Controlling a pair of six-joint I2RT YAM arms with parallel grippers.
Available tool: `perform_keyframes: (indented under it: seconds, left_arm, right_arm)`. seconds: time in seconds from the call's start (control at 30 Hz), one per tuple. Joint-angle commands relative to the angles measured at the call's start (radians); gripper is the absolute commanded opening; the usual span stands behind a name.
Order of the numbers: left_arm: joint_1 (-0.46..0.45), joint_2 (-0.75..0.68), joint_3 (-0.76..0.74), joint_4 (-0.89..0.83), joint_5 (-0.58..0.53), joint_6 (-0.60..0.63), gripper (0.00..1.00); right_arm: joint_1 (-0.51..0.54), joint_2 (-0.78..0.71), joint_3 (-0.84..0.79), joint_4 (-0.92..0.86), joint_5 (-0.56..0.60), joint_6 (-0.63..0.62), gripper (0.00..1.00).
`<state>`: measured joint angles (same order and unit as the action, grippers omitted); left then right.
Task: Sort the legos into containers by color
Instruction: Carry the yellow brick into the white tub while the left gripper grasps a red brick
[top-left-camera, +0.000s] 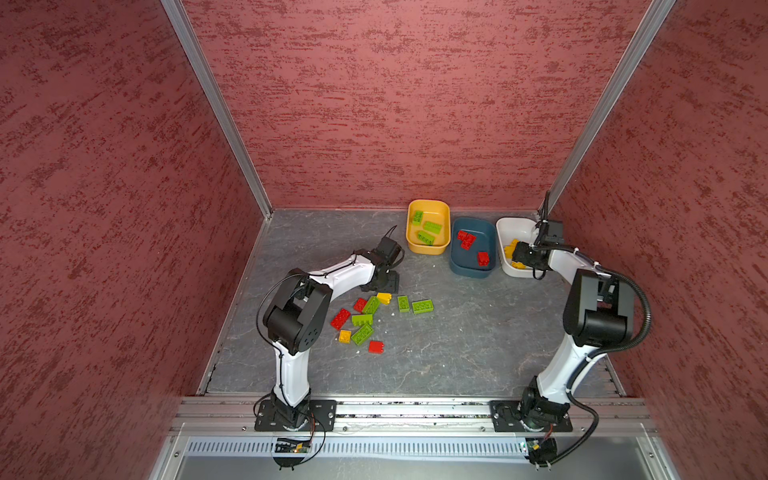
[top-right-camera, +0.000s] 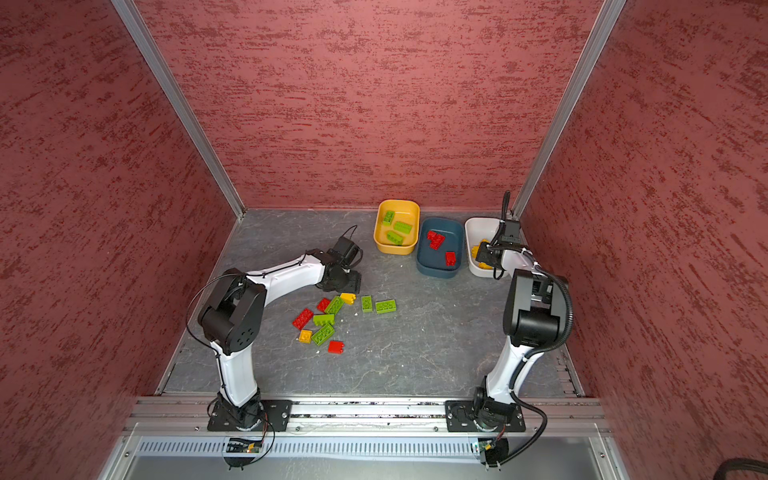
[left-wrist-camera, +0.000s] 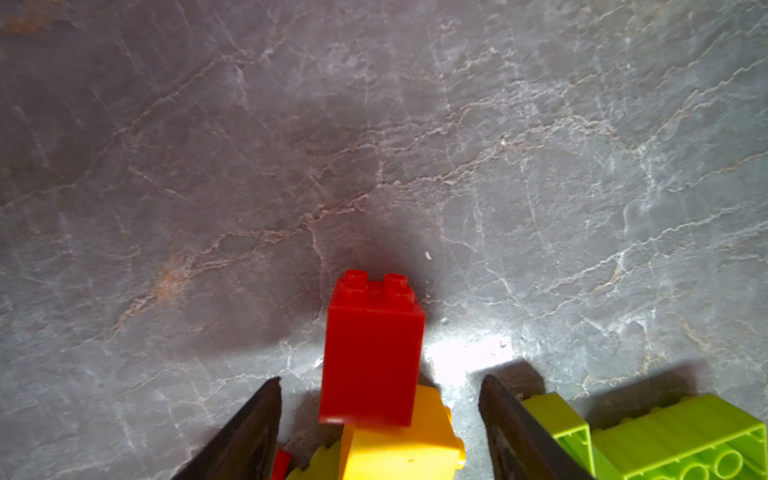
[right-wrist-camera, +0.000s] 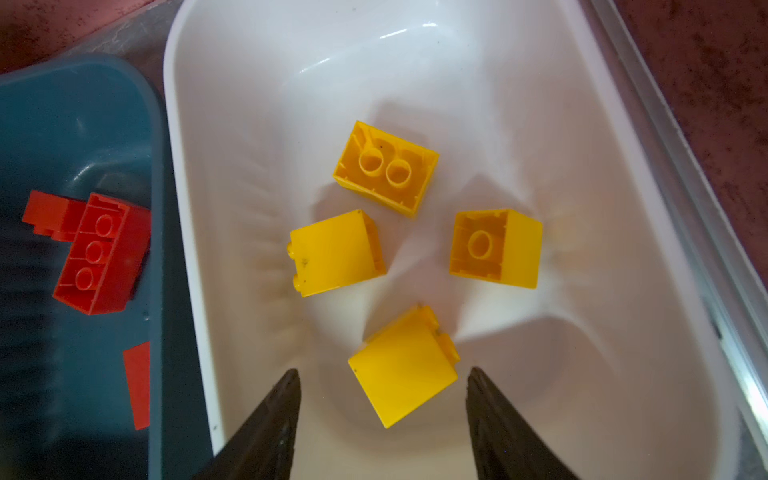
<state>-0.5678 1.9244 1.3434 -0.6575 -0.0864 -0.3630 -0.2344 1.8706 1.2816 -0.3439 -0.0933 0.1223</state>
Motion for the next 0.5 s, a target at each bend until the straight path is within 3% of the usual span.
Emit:
perform_keyframes:
  seconds: [0.0,0.2,0.27,0.37,0.47]
  left_arm:
    - [-0.004,0.020,0.020,-0.005,-0.004,-0.001,0.72]
    - [-0.004,0.037,0.025,0.003,-0.001,0.000,0.65]
    - [-0.004,0.044,0.029,0.006,-0.018,-0.002,0.65]
    - [-0.001,0.069,0.035,0.028,-0.053,0.001,0.64]
    - [-0.002,0.100,0.065,0.030,-0.064,-0.004,0.50]
  right_arm:
    - [0.004,-0.057,-0.015,-0.006,-0.017,-0.012,0.69]
    - [0.009,-0.150,-0.074,0.036,-0.089,0.020,0.84]
    - [0.010,-0.183,-0.100,0.058,-0.099,0.038,0.99]
    - [0.012,-0.227,-0.132,0.080,-0.119,0.062,0.99]
    - [0.013,-0.279,-0.167,0.104,-0.129,0.087,0.99]
